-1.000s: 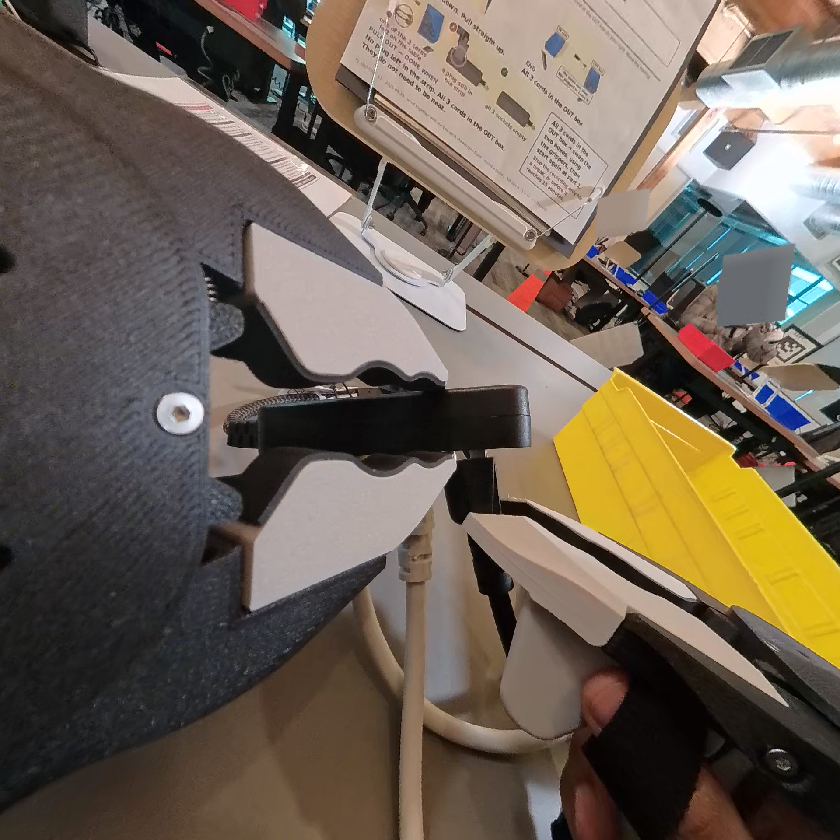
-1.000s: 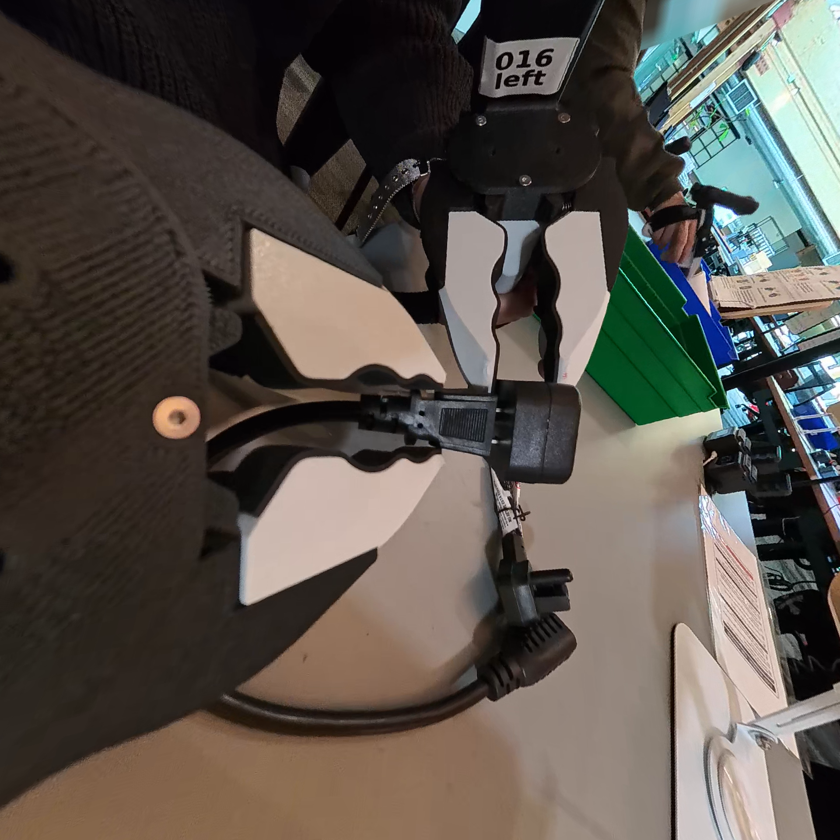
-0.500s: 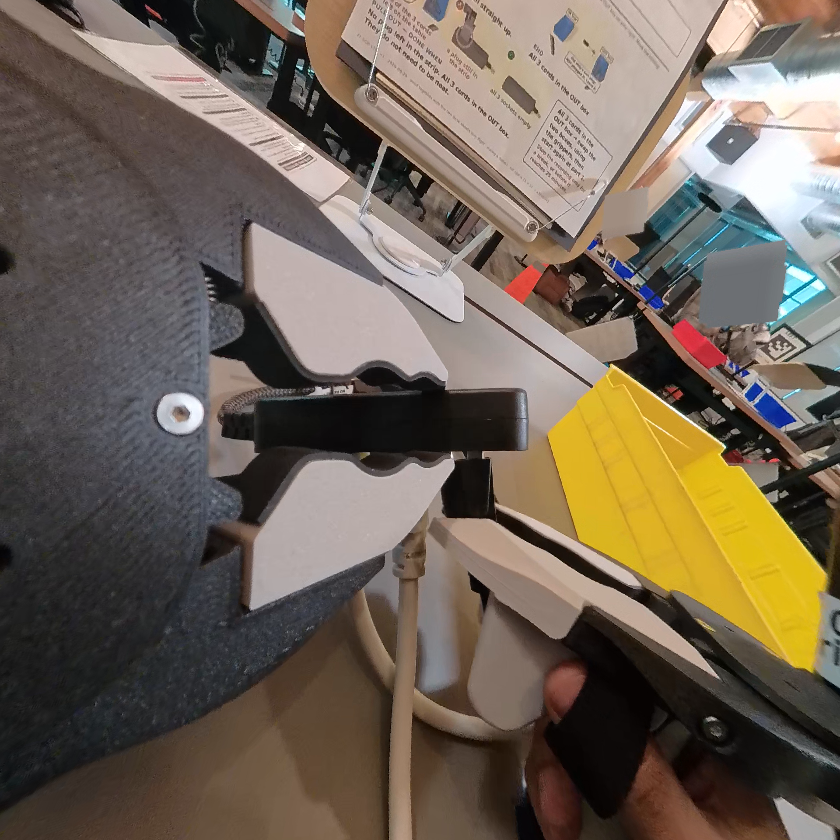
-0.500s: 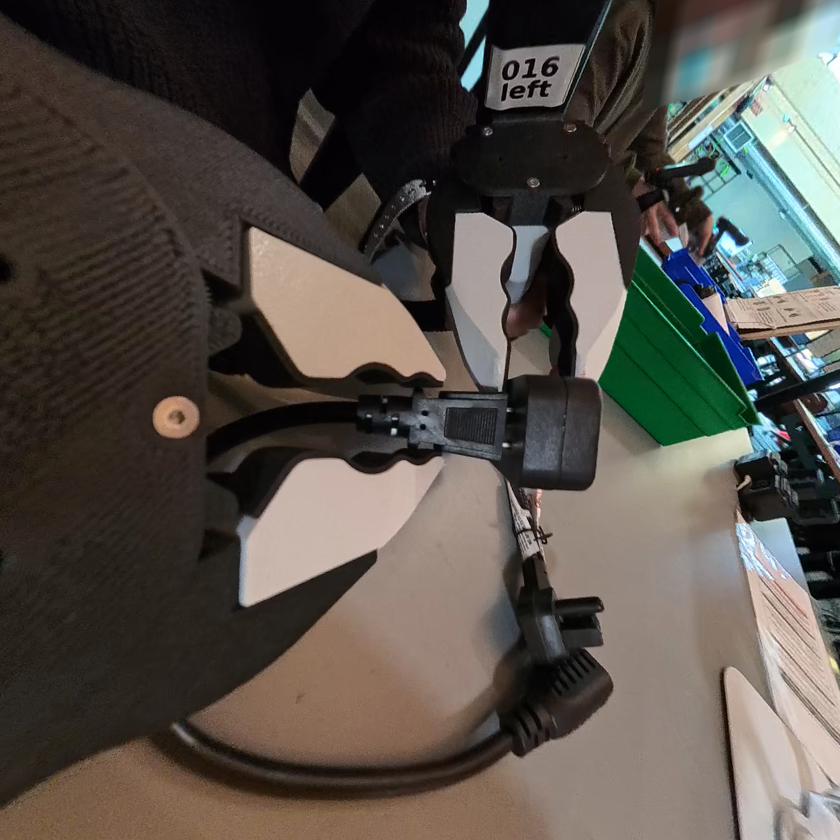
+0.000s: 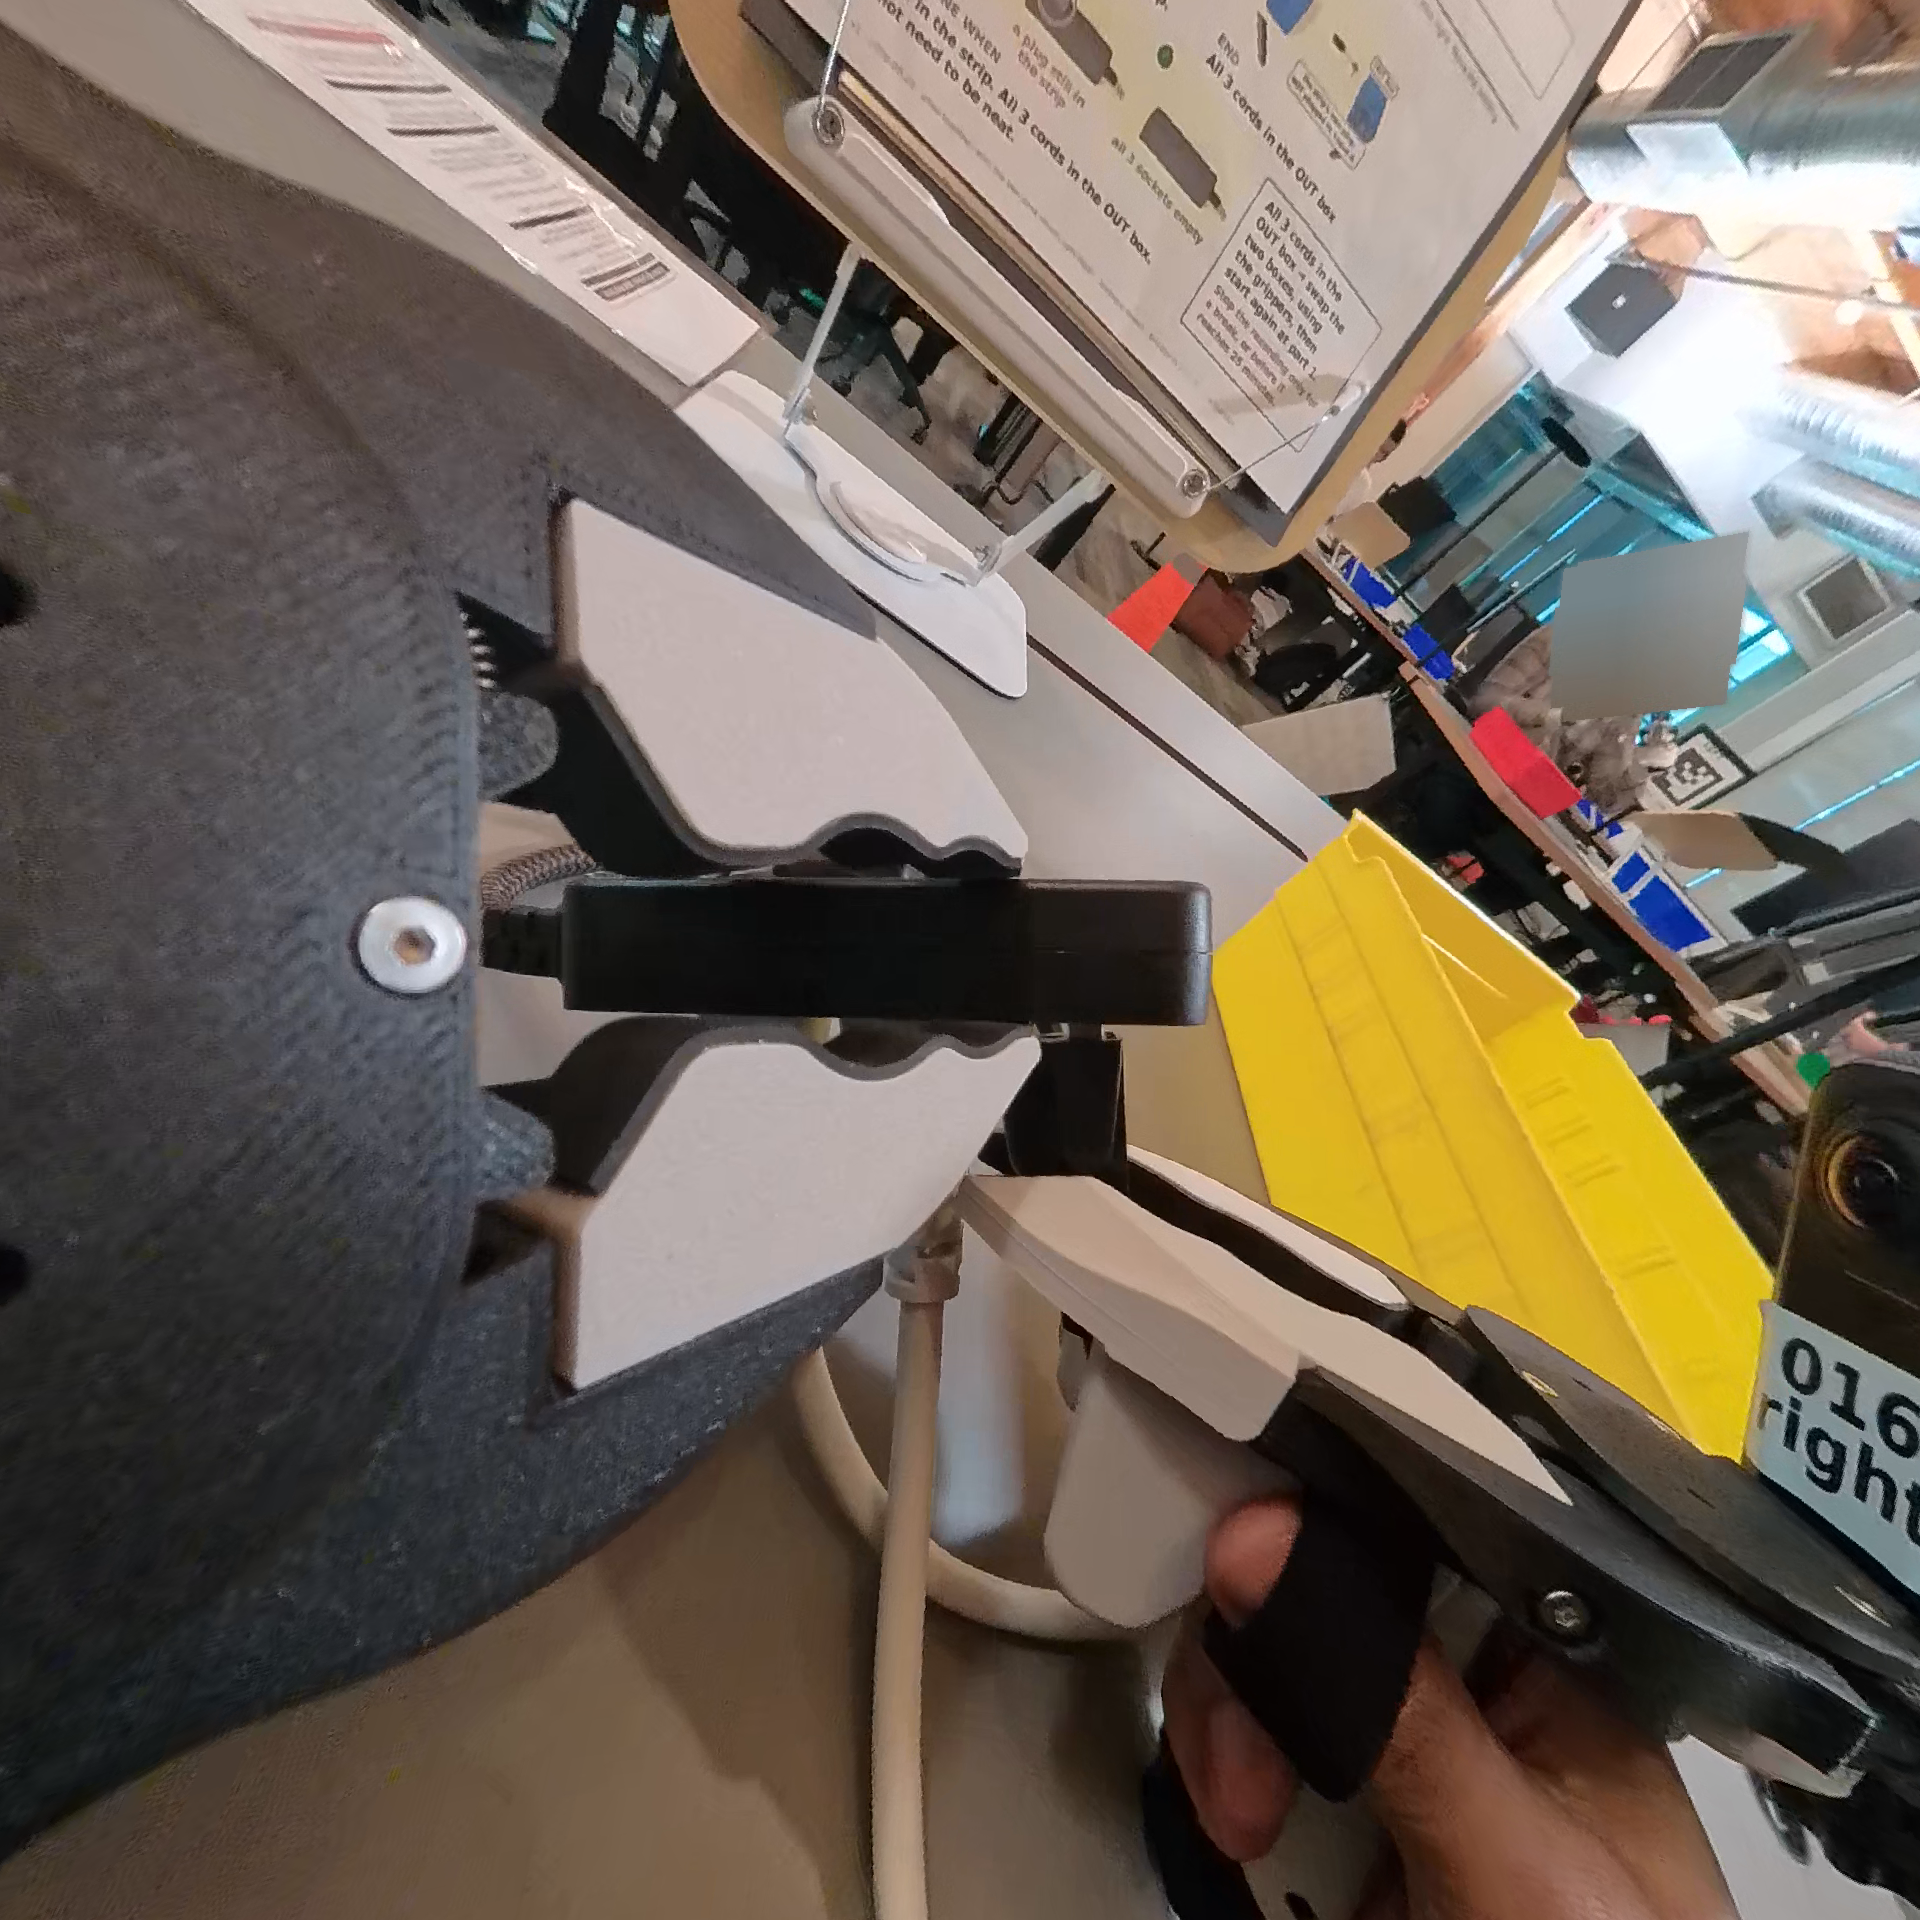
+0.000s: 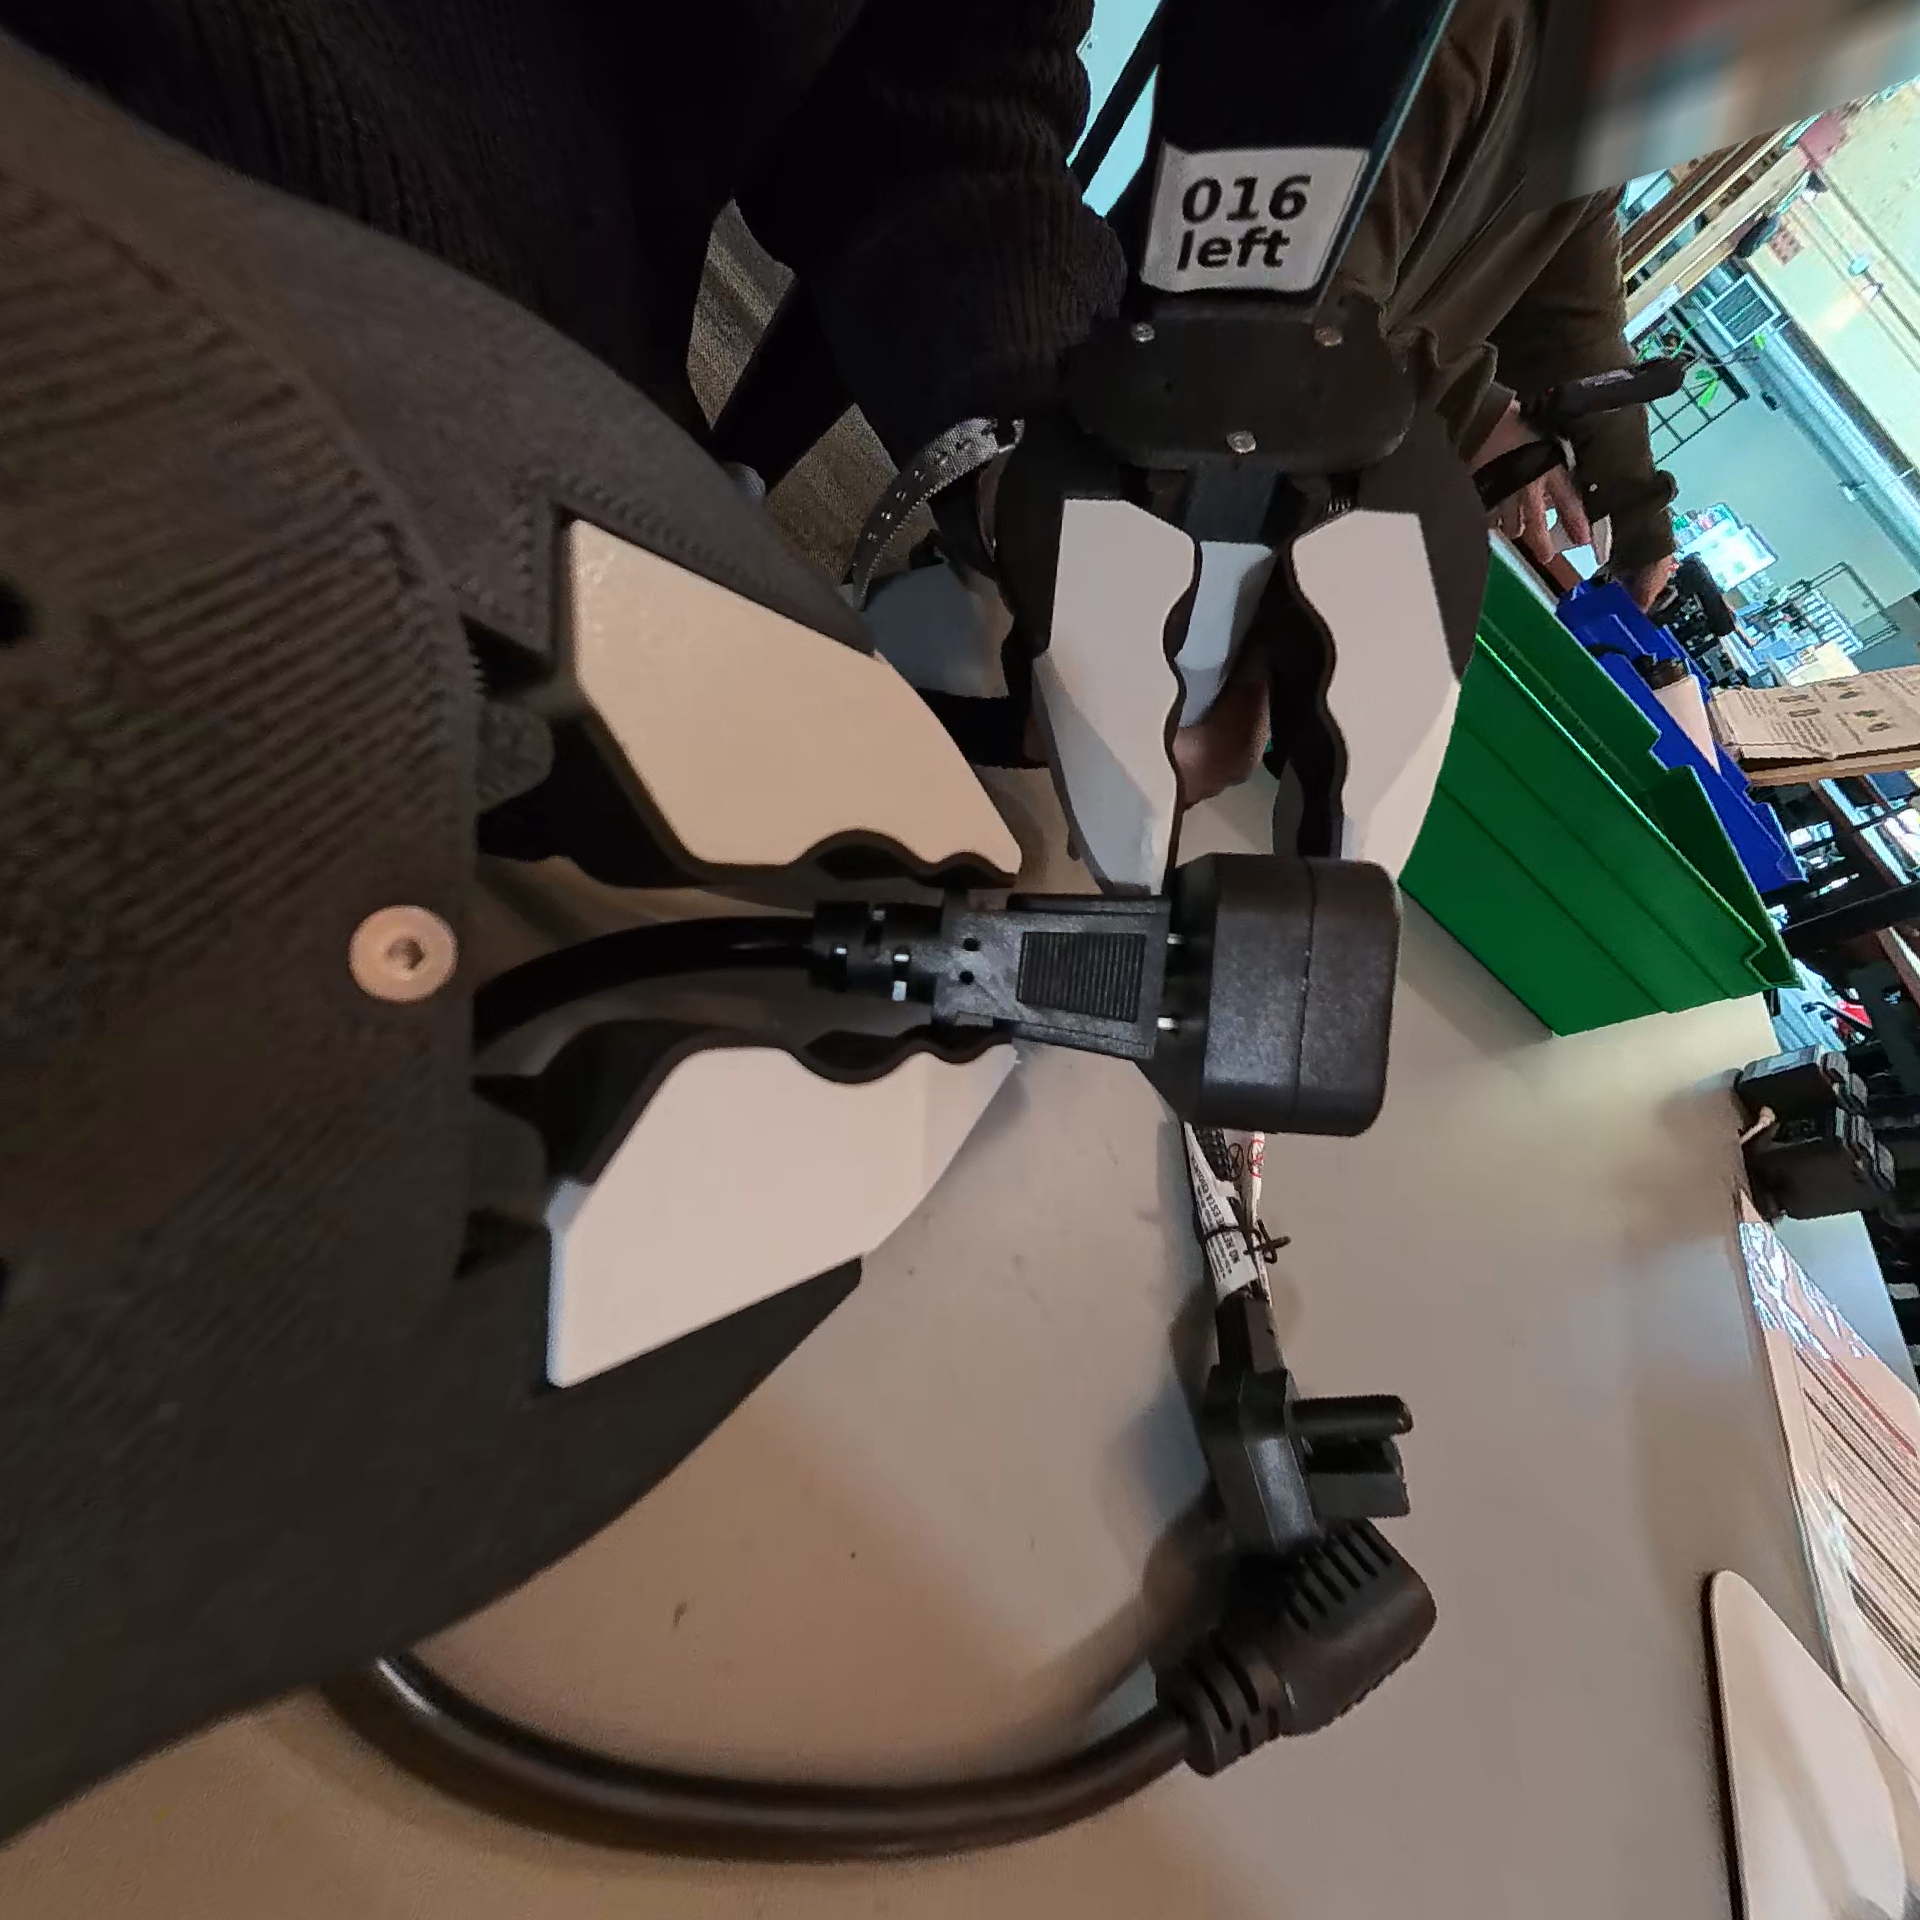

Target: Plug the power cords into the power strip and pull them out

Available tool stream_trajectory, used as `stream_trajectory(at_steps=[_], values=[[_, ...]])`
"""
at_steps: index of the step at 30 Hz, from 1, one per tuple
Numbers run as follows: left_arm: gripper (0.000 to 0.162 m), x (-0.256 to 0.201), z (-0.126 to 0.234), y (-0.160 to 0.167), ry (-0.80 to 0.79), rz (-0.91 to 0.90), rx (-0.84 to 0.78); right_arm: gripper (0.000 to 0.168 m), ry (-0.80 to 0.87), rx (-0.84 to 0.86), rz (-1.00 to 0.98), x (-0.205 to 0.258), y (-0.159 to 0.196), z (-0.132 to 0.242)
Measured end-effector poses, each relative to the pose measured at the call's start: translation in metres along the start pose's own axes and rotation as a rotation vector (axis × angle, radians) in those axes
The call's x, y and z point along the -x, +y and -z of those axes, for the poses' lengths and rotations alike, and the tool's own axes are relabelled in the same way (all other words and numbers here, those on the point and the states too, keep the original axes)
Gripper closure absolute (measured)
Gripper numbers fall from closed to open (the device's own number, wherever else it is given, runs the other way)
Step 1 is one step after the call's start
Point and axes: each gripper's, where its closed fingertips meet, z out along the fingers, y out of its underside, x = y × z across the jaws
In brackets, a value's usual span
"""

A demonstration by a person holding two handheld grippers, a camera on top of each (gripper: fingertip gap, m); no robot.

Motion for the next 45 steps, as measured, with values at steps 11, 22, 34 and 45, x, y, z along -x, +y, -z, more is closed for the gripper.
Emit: stream_trajectory(at_steps=[11, 22, 34, 45], values=[[0.134, -0.0011, 0.0, 0.0006, 0.021, 0.019, -0.008, 0.143, 0.01, 0.002, 0.015, -0.0002, 0.0004, 0.0007], [0.134, -0.0013, 0.0007, 0.0014, 0.046, 0.055, -0.006, 0.143, 0.02, 0.008, 0.07, -0.0004, 0.0005, 0.0002], [0.131, -0.0019, 0.0023, -0.0002, 0.101, 0.193, -0.047, 0.142, 0.021, 0.014, 0.145, 0.0021, -0.0019, 0.0024], [0.126, -0.0039, 0.0062, -0.004, 0.178, 0.275, -0.098, 0.143, -0.03, 0.013, 0.208, 0.0089, -0.0048, 0.0067]])
